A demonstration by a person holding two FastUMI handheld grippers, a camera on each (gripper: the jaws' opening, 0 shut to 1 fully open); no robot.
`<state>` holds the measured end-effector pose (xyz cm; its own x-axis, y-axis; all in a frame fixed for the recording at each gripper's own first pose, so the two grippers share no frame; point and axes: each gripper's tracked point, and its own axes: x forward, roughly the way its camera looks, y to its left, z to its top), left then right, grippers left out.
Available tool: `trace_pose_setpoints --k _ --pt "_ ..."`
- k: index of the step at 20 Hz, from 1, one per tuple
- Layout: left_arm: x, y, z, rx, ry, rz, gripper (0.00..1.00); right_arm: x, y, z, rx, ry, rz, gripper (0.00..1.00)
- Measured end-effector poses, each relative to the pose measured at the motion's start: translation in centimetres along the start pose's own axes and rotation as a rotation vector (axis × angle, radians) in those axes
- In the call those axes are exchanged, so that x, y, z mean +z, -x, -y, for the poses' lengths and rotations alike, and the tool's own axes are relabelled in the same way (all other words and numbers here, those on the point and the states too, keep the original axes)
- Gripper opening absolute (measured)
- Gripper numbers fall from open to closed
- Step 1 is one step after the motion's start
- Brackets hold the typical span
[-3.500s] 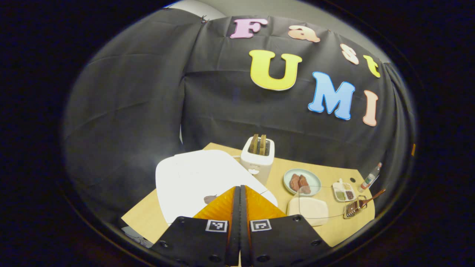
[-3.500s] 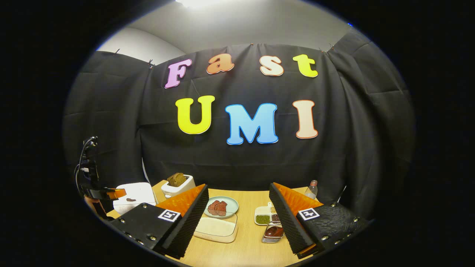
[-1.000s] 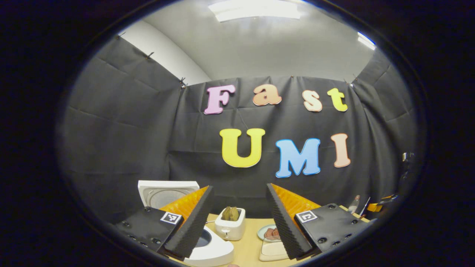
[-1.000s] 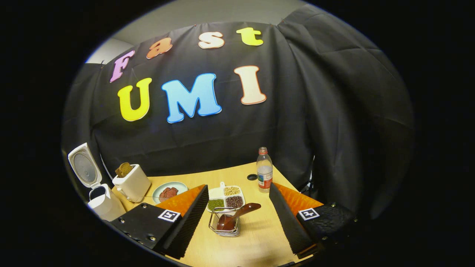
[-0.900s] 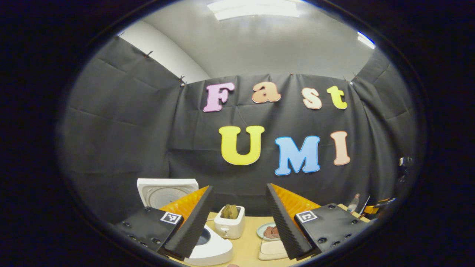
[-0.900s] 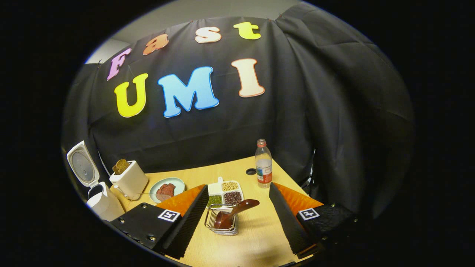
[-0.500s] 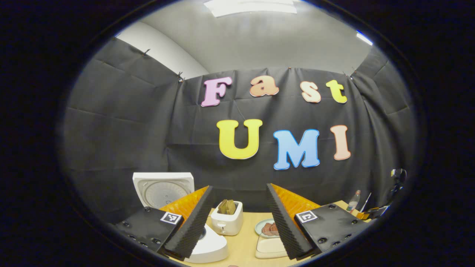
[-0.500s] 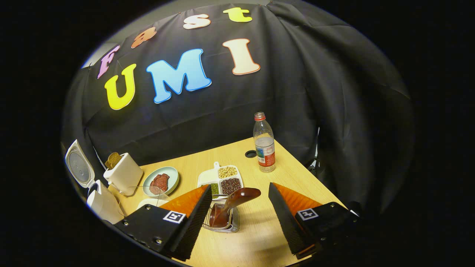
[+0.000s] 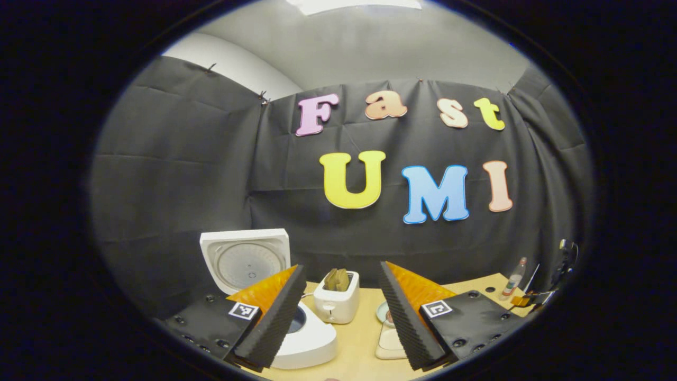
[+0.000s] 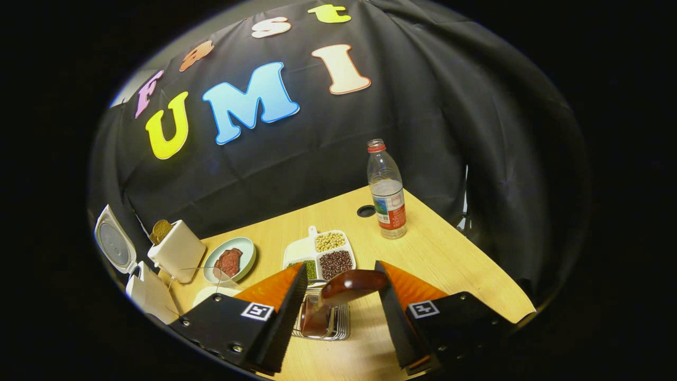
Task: Close the left gripper, press the button to open the rice cooker; take a wooden spoon from the chopstick holder with the right hand, scoop a spoonful of rice and pour it into the rice cooker, then put the wooden spoon back into the chopstick holder.
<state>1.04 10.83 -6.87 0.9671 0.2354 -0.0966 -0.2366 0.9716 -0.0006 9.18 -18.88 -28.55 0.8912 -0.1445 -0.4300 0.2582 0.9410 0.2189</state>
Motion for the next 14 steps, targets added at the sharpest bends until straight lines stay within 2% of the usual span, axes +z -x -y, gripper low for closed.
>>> trace_pose_setpoints --k 2,3,4,7,10,11,14 --pt "-0.3 -0.4 0.0 -0.005 0.001 -0.018 0.96 -0.3 -1.5 0.2 -0.005 0.003 0.016 0.55" --pt "-0.4 -0.5 0.0 -0.011 -0.002 -0.025 0.95 0.2 -0.7 -0.3 0.007 -0.002 0.023 0.43" --pt "-0.5 -0.6 0.0 -0.015 -0.007 -0.026 0.94 0.3 -0.5 -0.7 0.014 0.008 0.026 0.43" --pt "-0.4 -0.7 0.1 -0.029 -0.015 -0.019 0.96 -0.2 -0.6 -2.9 0.057 0.036 0.004 0.17" --pt "-0.2 -0.7 -0.1 -0.037 -0.002 -0.007 0.94 0.2 0.7 -5.0 0.084 0.116 0.006 0.17" --pt "-0.2 -0.5 -0.4 -0.037 0.003 -0.003 0.96 0.9 1.0 -5.3 0.077 0.136 0.017 0.17" --pt "0.8 -0.1 -1.2 -0.031 0.019 0.025 0.94 3.6 2.2 -6.5 0.082 0.17 0.059 0.17"
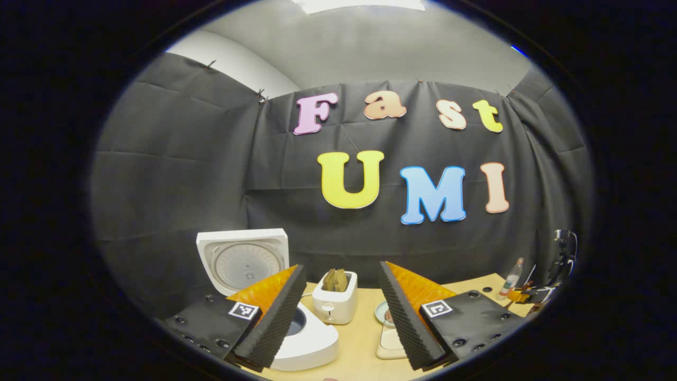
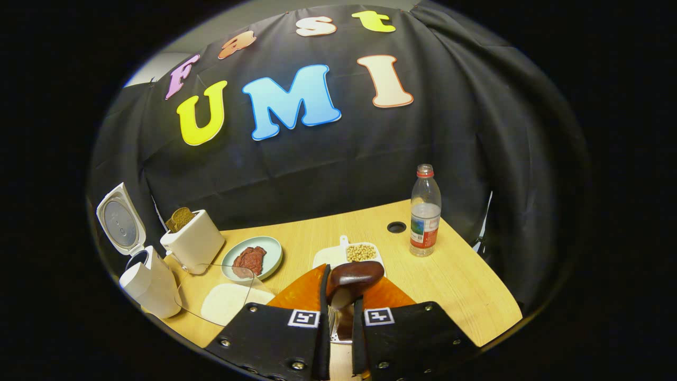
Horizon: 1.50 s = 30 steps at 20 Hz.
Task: Close the left gripper, press the button to open the rice cooker; take a wooden spoon from the chopstick holder with the right hand, scoop a spoonful of rice and pour it into the rice cooker, then put the wooden spoon back into the chopstick holder.
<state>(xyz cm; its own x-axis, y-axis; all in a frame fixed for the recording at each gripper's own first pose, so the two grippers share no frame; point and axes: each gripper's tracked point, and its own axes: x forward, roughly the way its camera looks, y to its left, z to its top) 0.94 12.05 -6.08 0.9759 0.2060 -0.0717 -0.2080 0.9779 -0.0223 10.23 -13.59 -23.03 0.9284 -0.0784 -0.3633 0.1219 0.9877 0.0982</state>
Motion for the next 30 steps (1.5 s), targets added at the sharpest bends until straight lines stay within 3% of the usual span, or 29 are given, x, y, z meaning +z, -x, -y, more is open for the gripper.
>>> trace_pose_setpoints --k 3,6,8,12,14,21,25,30 --pt "0.7 0.5 -0.5 -0.003 0.005 0.03 0.96 3.5 1.7 -1.6 0.034 -0.002 0.05 0.17" --pt "0.6 1.0 -0.9 -0.008 0.014 0.039 0.99 6.6 3.4 -5.3 0.125 -0.044 0.088 0.16" --pt "0.4 1.5 -1.3 -0.008 0.024 0.039 0.94 7.9 3.8 -7.6 0.174 -0.075 0.102 0.17" --pt "-0.2 2.0 -1.8 -0.021 0.003 0.037 0.94 8.0 2.9 -13.1 0.285 -0.119 0.1 0.16" --pt "-0.3 2.0 -2.1 -0.023 -0.013 0.035 0.94 7.0 1.9 -15.0 0.305 -0.116 0.079 0.16" --pt "-1.7 2.1 -3.2 -0.032 -0.012 0.019 0.96 2.6 -2.6 -18.8 0.272 -0.021 0.011 0.17" --pt "-3.1 1.7 -4.9 -0.01 0.035 -0.015 0.96 -0.7 -5.9 -20.2 0.226 0.079 -0.021 0.16" --pt "-4.5 1.7 -7.8 0.025 0.012 -0.052 0.98 -4.7 -8.9 -22.4 0.211 0.202 -0.05 0.17"
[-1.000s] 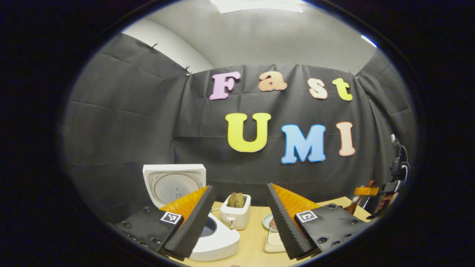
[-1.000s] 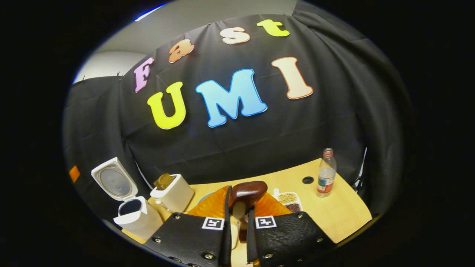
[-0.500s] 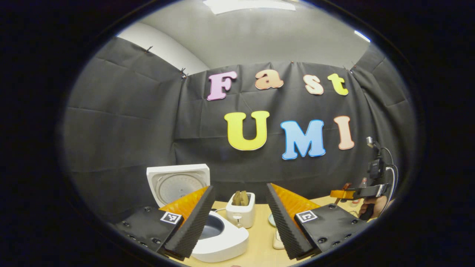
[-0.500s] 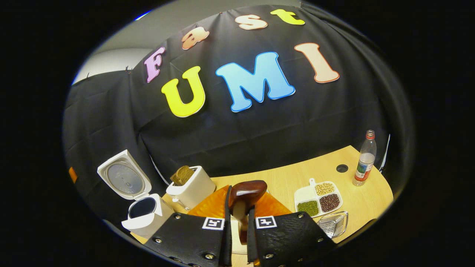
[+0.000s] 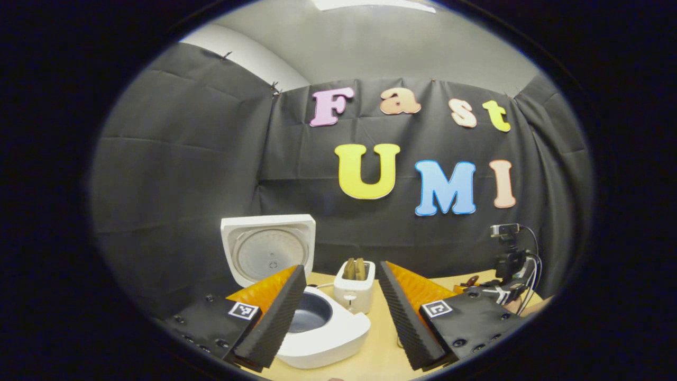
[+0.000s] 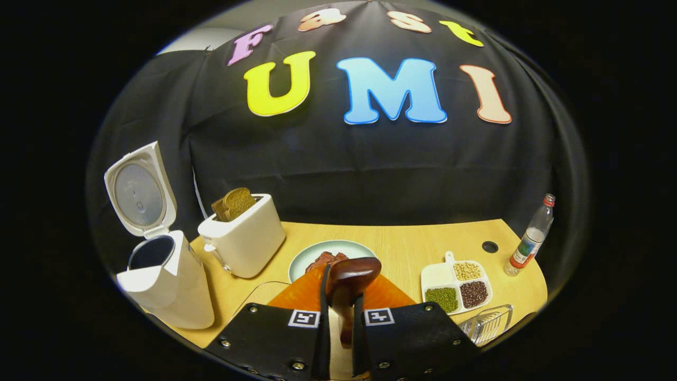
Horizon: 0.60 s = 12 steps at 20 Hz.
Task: Close the left gripper, press the button to open the rice cooker; take a wooden spoon from the chopstick holder with the right hand, scoop a spoonful of rice and pour it into the rice cooker, then put the wooden spoon back into the chopstick holder.
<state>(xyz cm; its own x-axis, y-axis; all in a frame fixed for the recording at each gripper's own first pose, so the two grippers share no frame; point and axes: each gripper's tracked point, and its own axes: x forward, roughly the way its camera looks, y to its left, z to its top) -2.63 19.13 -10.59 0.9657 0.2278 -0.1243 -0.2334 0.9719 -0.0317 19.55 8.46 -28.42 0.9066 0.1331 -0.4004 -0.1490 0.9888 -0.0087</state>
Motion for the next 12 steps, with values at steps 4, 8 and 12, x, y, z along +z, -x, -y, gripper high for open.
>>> trace_pose_setpoints --k 4,8,12 --pt "-0.6 0.1 -2.2 0.035 -0.016 -0.016 0.96 -1.1 -1.2 -3.4 0.063 -0.108 -0.029 0.17" --pt "-0.8 0.0 -3.1 0.051 -0.015 -0.021 0.94 -1.4 -1.0 -2.3 0.082 -0.338 -0.043 0.17" --pt "-0.7 -0.4 -2.4 0.03 -0.018 -0.022 0.99 -1.6 -0.3 0.4 0.118 -0.602 -0.046 0.16"
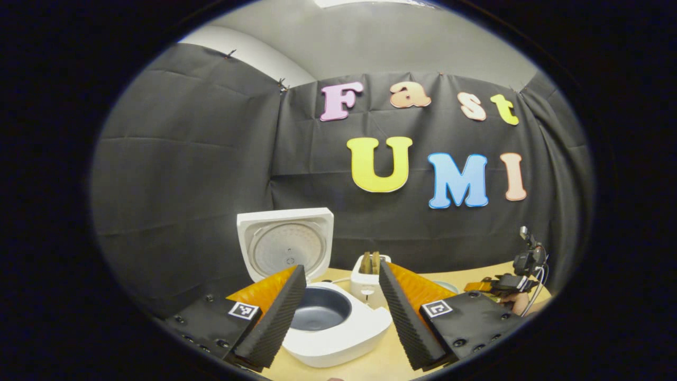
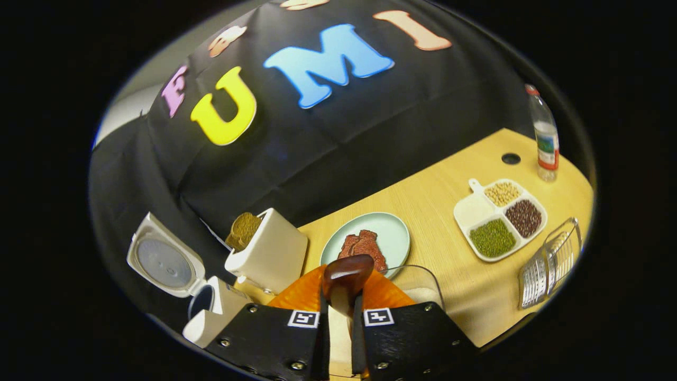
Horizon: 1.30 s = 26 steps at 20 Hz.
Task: Close the left gripper, press the button to open the rice cooker; take a wooden spoon from the chopstick holder with the right hand, scoop a spoonful of rice and pour it into the rice cooker, then put the wooden spoon back into the chopstick holder.
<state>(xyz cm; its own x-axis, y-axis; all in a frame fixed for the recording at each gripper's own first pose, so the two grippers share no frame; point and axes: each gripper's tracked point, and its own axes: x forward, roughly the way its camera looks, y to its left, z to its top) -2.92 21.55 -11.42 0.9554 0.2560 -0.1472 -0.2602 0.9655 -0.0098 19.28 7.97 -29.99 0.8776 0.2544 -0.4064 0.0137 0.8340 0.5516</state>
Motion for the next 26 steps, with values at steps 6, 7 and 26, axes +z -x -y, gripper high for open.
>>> trace_pose_setpoints --k 6,7,26 --pt "1.1 0.3 1.4 -0.04 -0.016 0.022 0.99 3.7 3.7 0.9 0.082 -0.2 0.07 0.16" --pt "1.3 0.5 1.7 -0.045 -0.016 0.029 0.96 4.4 4.1 0.9 0.098 -0.241 0.083 0.16" --pt "0.3 2.5 3.5 -0.111 0.006 0.058 0.96 10.4 10.7 -11.9 0.464 -0.543 0.123 0.16"
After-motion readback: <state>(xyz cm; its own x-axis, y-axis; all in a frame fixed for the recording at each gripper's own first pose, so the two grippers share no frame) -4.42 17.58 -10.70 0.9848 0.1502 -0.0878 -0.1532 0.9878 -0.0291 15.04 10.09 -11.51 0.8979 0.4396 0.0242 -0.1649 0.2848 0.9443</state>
